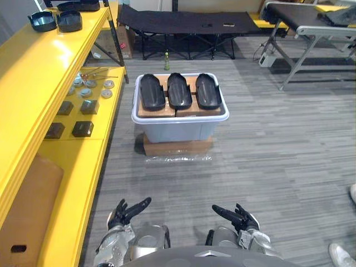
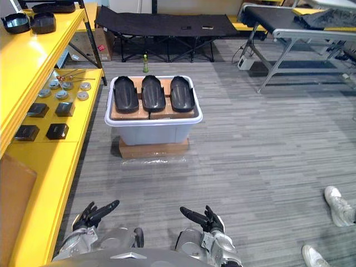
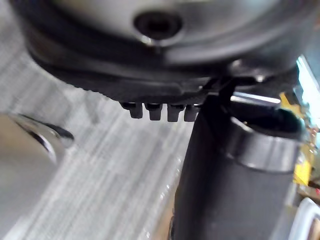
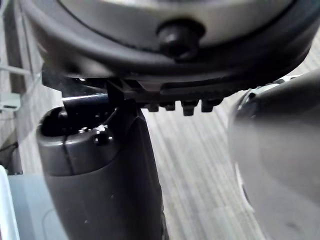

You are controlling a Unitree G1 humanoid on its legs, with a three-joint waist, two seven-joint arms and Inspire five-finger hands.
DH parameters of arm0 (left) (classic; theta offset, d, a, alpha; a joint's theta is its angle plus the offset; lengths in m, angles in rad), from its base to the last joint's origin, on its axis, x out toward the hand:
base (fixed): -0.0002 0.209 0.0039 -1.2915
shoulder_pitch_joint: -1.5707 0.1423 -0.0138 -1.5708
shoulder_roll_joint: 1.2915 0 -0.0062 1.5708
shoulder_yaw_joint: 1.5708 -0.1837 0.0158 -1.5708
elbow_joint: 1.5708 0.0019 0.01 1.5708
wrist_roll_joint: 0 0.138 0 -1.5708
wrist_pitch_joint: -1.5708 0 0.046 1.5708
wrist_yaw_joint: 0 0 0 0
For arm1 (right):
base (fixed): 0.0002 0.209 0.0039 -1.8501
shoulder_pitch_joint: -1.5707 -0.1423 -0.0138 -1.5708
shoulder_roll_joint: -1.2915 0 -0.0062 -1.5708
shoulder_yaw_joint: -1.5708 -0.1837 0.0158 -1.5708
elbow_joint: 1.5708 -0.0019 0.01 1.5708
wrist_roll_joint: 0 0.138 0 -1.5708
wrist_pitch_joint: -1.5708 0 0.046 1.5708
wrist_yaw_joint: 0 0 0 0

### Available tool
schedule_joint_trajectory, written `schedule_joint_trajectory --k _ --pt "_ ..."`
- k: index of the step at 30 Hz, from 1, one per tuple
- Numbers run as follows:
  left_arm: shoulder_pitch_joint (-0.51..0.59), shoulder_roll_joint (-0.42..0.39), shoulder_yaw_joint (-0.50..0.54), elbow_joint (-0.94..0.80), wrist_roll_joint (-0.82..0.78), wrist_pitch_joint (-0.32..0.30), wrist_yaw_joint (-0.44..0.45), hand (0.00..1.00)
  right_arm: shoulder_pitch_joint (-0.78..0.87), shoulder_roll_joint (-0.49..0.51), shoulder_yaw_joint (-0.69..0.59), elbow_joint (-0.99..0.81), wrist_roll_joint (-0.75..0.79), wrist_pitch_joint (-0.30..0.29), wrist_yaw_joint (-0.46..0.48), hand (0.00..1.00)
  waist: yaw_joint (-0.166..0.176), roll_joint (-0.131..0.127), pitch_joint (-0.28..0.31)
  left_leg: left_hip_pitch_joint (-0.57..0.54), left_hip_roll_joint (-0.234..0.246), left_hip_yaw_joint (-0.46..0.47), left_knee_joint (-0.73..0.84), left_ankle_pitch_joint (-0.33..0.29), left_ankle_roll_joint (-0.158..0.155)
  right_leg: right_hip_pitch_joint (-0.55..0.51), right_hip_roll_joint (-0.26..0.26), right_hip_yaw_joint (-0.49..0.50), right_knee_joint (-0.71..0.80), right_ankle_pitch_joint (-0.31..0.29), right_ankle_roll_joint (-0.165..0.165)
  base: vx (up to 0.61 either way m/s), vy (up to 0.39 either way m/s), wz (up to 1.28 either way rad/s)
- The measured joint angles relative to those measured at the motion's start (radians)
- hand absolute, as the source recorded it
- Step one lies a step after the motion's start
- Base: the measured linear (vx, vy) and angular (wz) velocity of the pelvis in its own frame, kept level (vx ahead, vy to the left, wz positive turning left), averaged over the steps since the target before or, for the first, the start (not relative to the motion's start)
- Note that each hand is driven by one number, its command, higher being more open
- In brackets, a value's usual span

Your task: Walk over and take three plastic housings, then place them on the shelf

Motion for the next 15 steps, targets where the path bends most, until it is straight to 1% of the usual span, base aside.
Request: schedule_joint_trajectory --k 1,2,3,4,5,6,7,8,9,10,11,12,13,14,15 --pt "-0.031 0.001 -0.001 0.007 -0.004 -0.003 0.001 1.0 -0.004 0.0 -0.001 0.002 0.0 -0.005 -0.002 1.0 -0.003 0.001 0.0 0.002 0.006 -0.024 -0.008 -0.01 -0.013 -0.015 0.025 0.031 -0.195 0.073 0.017 0.23 -0.011 0.38" --pt "-0.042 -0.001 -0.004 0.013 -0.014 -0.006 0.001 1.0 -0.001 0.0 -0.003 0.004 0.0 -0.006 -0.005 1.0 -0.004 -0.001 -0.001 0.003 0.006 -0.035 -0.007 -0.019 -0.02 -0.021 0.028 0.052 -0.273 0.121 0.018 0.37 -0.091 0.5" --pt "-0.05 -0.003 -0.018 0.025 -0.024 -0.014 0.001 1.0 0.012 0.0 -0.007 0.006 0.0 -0.005 -0.01 1.0 -0.003 -0.005 0.002 0.015 0.006 -0.057 0.014 -0.048 -0.032 -0.023 0.025 0.085 -0.363 0.198 0.035 0.4 -0.223 0.61" --pt "-0.038 -0.004 -0.018 0.039 -0.024 -0.015 0.004 1.0 0.032 0.013 -0.031 0.006 0.019 0.002 -0.009 1.0 -0.002 -0.013 0.004 0.041 0.004 -0.085 0.06 -0.11 -0.059 -0.021 0.016 0.118 -0.381 0.237 0.034 0.55 -0.36 0.68" --pt "-0.022 0.0 -0.017 0.056 -0.025 -0.012 0.017 1.0 0.036 0.018 -0.048 0.005 0.022 0.002 -0.007 1.0 -0.006 -0.023 -0.001 0.062 0.009 -0.114 0.089 -0.156 -0.082 -0.015 0.011 0.12 -0.338 0.303 0.014 0.43 -0.358 0.68" --pt "-0.015 0.0 -0.017 0.066 -0.026 -0.006 0.024 1.0 0.036 0.016 -0.059 0.005 0.026 0.002 -0.006 1.0 -0.012 -0.015 -0.003 0.074 0.024 -0.136 0.095 -0.178 -0.101 -0.015 0.018 0.103 -0.293 0.325 0.003 0.44 -0.421 0.63" --pt "-0.007 -0.007 -0.018 0.082 -0.035 -0.001 0.032 1.0 0.041 0.006 -0.064 0.005 0.05 0.003 -0.005 1.0 -0.014 0.008 -0.014 0.087 0.059 -0.154 0.086 -0.204 -0.124 -0.019 0.043 0.088 -0.253 0.32 -0.013 0.45 -0.383 0.51" --pt "0.018 -0.026 -0.016 0.084 -0.041 0.0 0.037 1.0 0.052 -0.002 -0.063 0.004 0.069 0.005 0.003 1.0 -0.003 0.044 -0.038 0.08 0.091 -0.164 0.11 -0.195 -0.149 -0.02 0.079 0.069 -0.252 0.295 -0.048 0.46 -0.346 0.31" --pt "0.02 -0.031 -0.014 0.089 -0.046 0.001 0.037 1.0 0.048 -0.008 -0.065 0.004 0.07 0.005 0.009 1.0 -0.001 0.052 -0.038 0.047 0.102 -0.166 0.171 -0.188 -0.16 -0.018 0.088 0.06 -0.253 0.286 -0.057 0.37 -0.242 0.22" --pt "0.022 -0.044 -0.014 0.105 -0.058 0.004 0.034 1.0 0.044 -0.016 -0.072 0.004 0.074 0.004 0.012 1.0 -0.003 0.054 -0.035 -0.042 0.119 -0.172 0.334 -0.133 -0.186 0.002 0.091 0.042 -0.269 0.272 -0.065 0.35 -0.217 0.29" --pt "0.026 -0.044 -0.003 0.11 -0.06 0.008 0.031 1.0 0.049 -0.012 -0.072 0.002 0.076 0.004 0.016 1.0 -0.003 0.058 -0.029 -0.092 0.137 -0.167 0.453 -0.077 -0.199 0.049 0.1 0.027 -0.301 0.266 -0.074 0.4 -0.228 0.47" --pt "0.024 -0.048 0.009 0.12 -0.061 0.008 0.03 1.0 0.057 -0.012 -0.075 0.002 0.078 0.005 0.019 1.0 -0.003 0.052 -0.012 -0.128 0.162 -0.144 0.551 -0.079 -0.217 0.121 0.11 0.004 -0.338 0.263 -0.075 0.34 -0.147 0.38" --pt "0.025 -0.047 0.013 0.124 -0.061 0.008 0.03 1.0 0.063 -0.012 -0.08 0.001 0.079 0.005 0.019 1.0 -0.002 0.053 -0.011 -0.13 0.173 -0.124 0.547 -0.082 -0.219 0.148 0.11 -0.007 -0.349 0.262 -0.079 0.25 -0.083 0.3" --pt "0.024 -0.045 0.012 0.125 -0.059 0.006 0.023 1.0 0.066 -0.006 -0.082 -0.004 0.104 0.005 0.019 1.0 -0.002 0.053 -0.012 -0.129 0.19 -0.074 0.473 -0.093 -0.209 0.176 0.107 -0.017 -0.367 0.256 -0.079 0.22 -0.038 0.16" --pt "0.018 -0.044 0.01 0.125 -0.057 0.006 0.009 1.0 0.065 -0.005 -0.088 -0.029 0.108 0.005 0.019 1.0 -0.007 0.052 -0.012 -0.13 0.191 -0.041 0.379 -0.094 -0.205 0.19 0.1 -0.023 -0.386 0.256 -0.076 0.31 0.023 0.14"
